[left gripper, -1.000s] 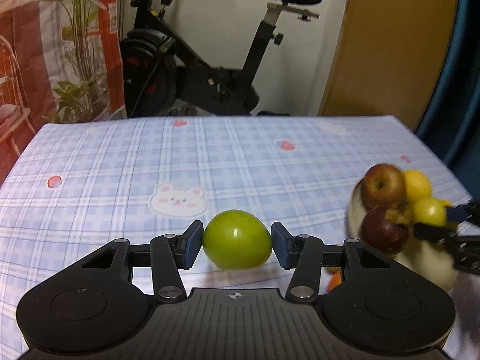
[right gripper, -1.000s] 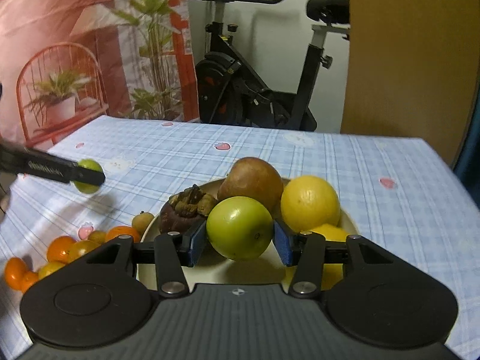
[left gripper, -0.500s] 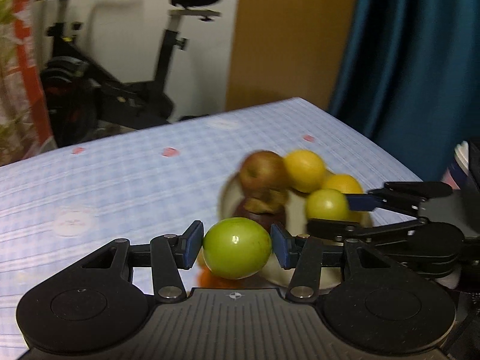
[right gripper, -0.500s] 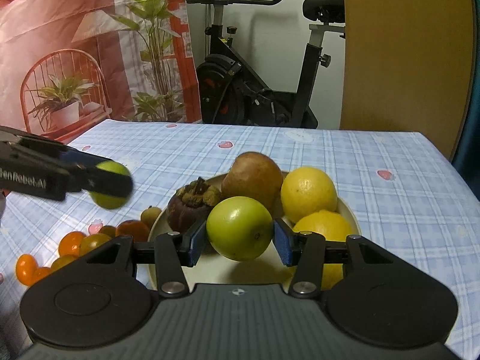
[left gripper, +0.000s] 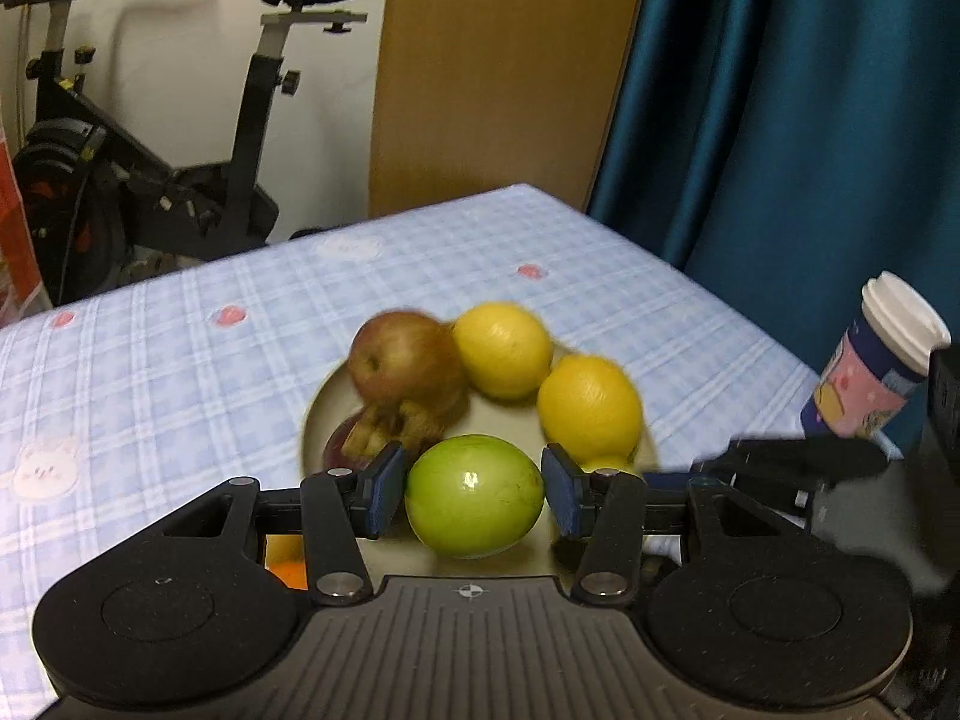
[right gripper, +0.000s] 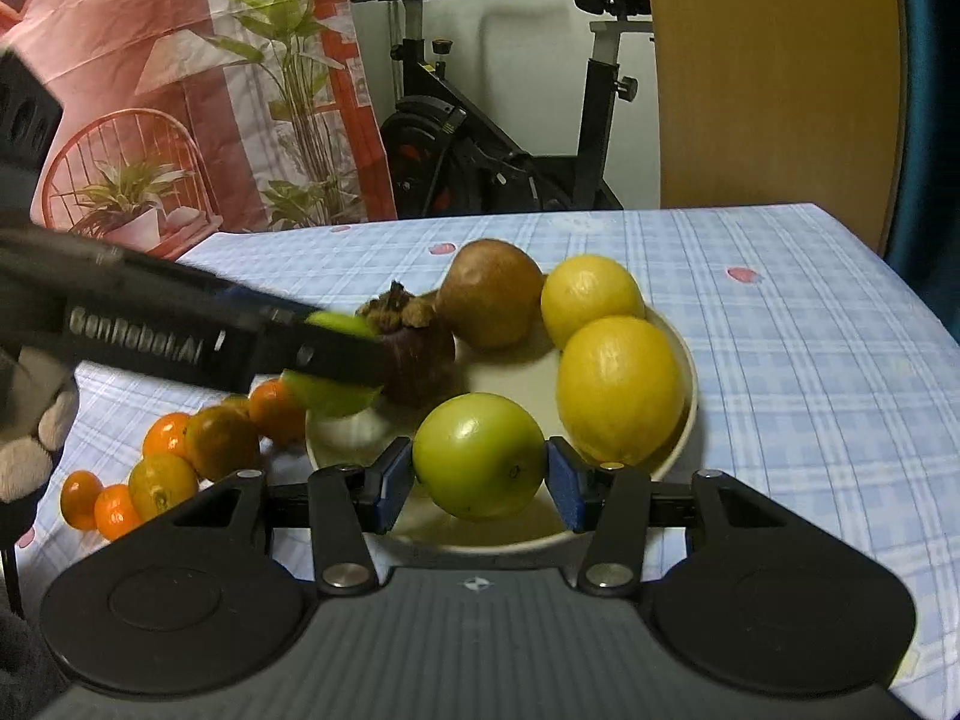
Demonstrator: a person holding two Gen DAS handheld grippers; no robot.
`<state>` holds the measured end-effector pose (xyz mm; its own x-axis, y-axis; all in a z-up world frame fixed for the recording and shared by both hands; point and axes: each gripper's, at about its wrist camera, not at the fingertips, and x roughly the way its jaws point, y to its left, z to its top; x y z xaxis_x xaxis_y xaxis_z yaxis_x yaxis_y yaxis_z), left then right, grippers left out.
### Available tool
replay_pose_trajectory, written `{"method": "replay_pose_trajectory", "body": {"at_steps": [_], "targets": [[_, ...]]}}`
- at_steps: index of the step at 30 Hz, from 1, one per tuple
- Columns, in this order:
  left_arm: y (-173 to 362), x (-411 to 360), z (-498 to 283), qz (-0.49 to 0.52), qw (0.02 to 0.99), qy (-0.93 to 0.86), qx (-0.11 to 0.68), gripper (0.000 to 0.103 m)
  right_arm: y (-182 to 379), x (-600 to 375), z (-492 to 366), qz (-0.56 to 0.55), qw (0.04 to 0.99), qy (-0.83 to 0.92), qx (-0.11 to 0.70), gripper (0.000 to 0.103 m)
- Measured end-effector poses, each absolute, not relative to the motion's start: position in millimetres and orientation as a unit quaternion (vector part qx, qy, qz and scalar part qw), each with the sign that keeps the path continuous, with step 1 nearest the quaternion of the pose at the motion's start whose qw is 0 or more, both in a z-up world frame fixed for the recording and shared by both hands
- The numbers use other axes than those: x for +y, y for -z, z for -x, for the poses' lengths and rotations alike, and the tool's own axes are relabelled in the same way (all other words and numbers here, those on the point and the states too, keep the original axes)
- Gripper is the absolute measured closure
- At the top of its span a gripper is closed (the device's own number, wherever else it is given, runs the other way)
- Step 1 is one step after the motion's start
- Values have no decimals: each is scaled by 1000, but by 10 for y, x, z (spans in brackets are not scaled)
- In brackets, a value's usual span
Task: Organize fruits
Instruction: 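Carry both green fruits over the plate with the right and left tools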
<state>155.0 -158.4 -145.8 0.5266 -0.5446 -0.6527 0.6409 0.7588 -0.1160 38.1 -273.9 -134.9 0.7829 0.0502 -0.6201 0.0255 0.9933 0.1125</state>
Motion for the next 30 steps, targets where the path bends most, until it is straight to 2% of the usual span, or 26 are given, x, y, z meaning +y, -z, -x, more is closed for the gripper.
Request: {"method": "replay_pose_trajectory", "body": {"at_steps": [9,30], "targets": [[1512,-2001,-1756,-91,874,328,345,51,1396,-2722,-412,-57,941,-2,333,53],[1611,-2078,-1790,-115,853,344,376,51,1452,-2848,-471,-73,938,11,337,53]]}}
